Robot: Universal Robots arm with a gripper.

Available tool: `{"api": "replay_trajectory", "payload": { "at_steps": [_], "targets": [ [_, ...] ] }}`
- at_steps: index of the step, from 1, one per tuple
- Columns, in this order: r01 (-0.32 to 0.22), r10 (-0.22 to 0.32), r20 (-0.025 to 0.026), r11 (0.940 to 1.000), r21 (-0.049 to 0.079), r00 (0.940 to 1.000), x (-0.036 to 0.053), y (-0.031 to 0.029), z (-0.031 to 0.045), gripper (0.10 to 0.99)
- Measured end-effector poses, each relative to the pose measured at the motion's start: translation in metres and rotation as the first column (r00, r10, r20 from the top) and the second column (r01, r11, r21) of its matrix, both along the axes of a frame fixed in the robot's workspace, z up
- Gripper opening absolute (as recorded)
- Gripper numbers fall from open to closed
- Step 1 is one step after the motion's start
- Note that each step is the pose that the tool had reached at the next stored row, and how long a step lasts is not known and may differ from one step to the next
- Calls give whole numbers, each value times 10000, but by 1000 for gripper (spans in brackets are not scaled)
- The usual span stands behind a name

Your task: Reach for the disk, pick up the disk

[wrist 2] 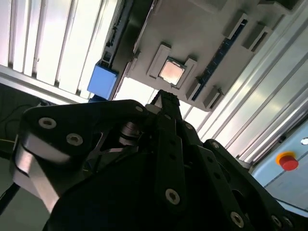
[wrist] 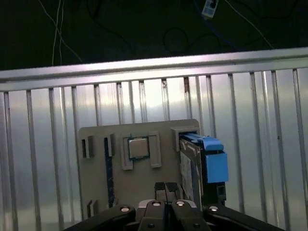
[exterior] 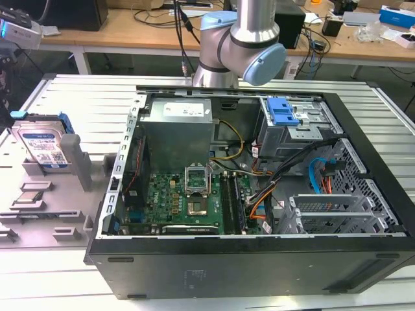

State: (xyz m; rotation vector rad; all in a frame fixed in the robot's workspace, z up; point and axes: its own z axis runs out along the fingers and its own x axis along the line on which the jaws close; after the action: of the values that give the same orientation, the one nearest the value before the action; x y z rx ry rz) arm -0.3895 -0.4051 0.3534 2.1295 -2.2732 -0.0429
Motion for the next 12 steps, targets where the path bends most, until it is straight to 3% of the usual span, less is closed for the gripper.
{"api": "replay_trajectory", "payload": {
  "at_steps": [3, 8, 9, 10, 12],
  "targets": [
    [-471, 471, 0, 9989, 0, 9989, 0, 0, 0, 106],
    [-514, 514, 0, 9987, 0, 9987, 0, 0, 0, 114],
    [-517, 517, 0, 9987, 0, 9987, 0, 0, 0, 235],
    [-519, 519, 0, 9987, -1, 9987, 0, 0, 0, 235],
    [-524, 524, 0, 9986, 0, 9986, 0, 0, 0, 357]
  ]
}}
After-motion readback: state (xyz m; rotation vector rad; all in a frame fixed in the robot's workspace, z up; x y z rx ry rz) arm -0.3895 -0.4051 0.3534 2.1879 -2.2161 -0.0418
